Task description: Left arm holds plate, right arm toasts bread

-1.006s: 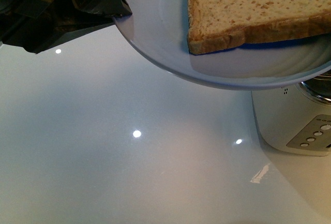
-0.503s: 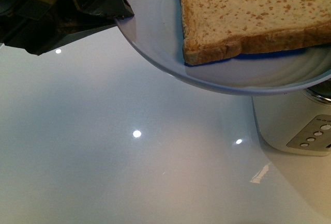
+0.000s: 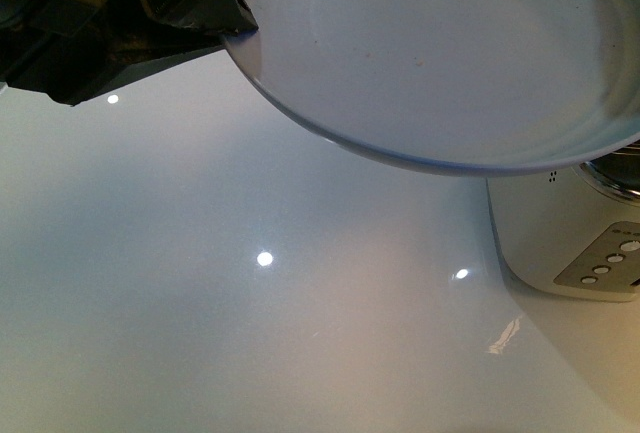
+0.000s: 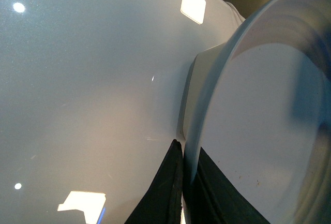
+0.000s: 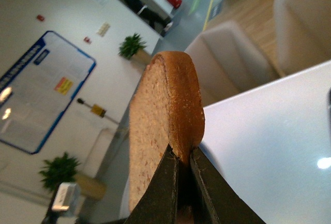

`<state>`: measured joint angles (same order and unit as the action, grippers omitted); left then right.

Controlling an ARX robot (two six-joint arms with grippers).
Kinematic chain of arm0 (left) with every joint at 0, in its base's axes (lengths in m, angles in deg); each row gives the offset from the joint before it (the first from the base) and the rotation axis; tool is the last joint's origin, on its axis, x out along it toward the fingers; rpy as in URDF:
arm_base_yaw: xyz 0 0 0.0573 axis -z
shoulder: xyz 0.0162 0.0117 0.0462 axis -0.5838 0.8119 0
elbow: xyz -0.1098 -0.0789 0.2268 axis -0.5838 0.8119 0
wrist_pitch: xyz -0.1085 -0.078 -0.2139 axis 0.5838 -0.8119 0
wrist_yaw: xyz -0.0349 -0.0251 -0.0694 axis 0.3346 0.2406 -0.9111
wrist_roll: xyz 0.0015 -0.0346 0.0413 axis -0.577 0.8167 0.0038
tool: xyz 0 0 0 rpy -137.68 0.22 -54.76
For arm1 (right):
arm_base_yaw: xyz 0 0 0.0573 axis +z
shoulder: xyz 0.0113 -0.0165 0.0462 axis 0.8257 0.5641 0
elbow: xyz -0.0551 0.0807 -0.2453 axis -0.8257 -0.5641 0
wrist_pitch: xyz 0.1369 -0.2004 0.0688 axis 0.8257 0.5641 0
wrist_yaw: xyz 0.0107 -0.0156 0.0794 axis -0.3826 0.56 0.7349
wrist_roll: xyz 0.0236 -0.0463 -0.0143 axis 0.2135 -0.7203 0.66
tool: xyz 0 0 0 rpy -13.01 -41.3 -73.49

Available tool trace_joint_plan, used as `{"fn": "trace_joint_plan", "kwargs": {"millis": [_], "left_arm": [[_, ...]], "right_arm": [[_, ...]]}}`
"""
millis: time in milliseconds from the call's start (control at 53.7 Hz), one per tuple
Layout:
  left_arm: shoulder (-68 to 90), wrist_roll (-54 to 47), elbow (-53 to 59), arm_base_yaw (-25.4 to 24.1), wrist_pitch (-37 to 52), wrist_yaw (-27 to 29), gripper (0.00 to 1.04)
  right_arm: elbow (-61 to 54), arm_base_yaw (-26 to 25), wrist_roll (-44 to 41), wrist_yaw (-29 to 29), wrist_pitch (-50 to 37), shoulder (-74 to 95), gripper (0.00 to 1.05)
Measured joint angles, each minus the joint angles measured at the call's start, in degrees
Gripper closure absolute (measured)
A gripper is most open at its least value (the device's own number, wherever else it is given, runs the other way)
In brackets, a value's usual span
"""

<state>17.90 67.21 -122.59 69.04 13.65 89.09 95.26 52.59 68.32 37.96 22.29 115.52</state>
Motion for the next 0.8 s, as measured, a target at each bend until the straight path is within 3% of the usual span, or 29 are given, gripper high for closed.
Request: {"fn": "trace_joint_plan", "kwargs": {"millis": [186, 410, 801], "left_arm": [[0.0, 0.0, 0.0, 0.0, 0.0, 0.0, 1.02], [0.0, 0.0, 0.0, 0.0, 0.0, 0.02, 1.02], [0.0, 0.02, 0.0, 0.0, -0.02, 0.0, 1.02]], "right_arm": [[3.87, -3.58, -16.15, -10.67, 5.66, -1.14, 1.02], [5.35, -3.3, -39.85, -22.88, 9.29, 4.7, 1.02], [7.15, 1.95, -47.34, -28.96, 8.15, 15.69, 1.02]]}}
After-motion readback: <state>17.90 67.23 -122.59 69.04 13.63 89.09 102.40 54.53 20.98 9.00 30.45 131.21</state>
